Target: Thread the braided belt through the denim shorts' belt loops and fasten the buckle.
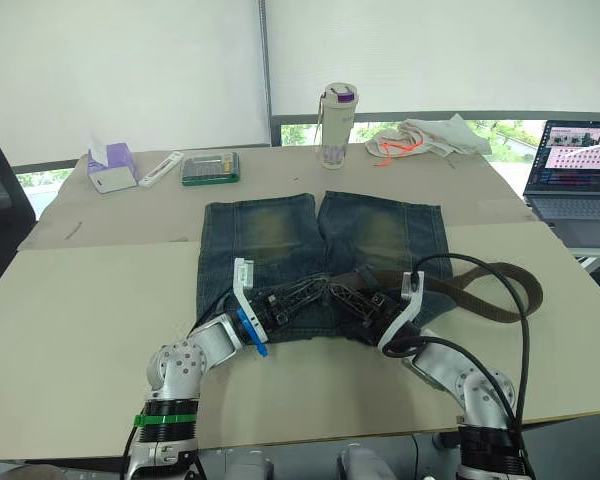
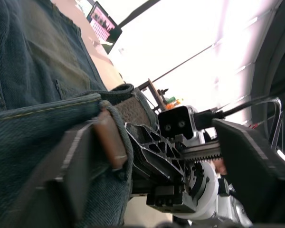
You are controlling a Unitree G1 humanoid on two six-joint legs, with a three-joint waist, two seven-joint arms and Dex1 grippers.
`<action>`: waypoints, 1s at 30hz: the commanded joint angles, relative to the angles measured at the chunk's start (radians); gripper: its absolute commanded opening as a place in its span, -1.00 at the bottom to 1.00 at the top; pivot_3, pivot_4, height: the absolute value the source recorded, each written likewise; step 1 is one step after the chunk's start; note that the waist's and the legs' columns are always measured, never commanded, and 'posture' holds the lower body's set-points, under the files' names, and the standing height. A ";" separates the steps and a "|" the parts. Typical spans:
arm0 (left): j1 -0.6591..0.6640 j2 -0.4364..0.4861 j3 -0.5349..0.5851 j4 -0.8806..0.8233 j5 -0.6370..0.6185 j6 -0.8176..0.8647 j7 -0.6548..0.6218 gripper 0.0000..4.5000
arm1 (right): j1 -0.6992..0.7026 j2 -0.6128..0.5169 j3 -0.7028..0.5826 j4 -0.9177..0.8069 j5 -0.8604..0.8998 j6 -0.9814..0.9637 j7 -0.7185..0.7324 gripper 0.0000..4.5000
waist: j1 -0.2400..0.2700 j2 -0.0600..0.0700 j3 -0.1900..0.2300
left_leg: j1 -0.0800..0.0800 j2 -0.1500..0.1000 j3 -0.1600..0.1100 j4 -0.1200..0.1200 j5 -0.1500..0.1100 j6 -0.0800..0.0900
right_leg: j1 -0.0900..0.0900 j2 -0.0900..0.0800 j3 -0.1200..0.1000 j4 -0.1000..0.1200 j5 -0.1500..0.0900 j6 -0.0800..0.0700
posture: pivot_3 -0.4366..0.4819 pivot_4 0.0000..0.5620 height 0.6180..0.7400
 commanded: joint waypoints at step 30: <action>-0.040 -0.006 -0.052 0.044 0.068 -0.048 -0.034 -1.00 | 0.104 -0.601 -0.115 -0.081 -0.273 -0.056 0.436 0.40 | 0.028 -0.002 0.001 | -0.001 -0.002 0.006 0.000 0.000 0.000 | 0.001 0.000 0.000 -0.004 -0.002 0.003 | -0.05 -0.47 1.00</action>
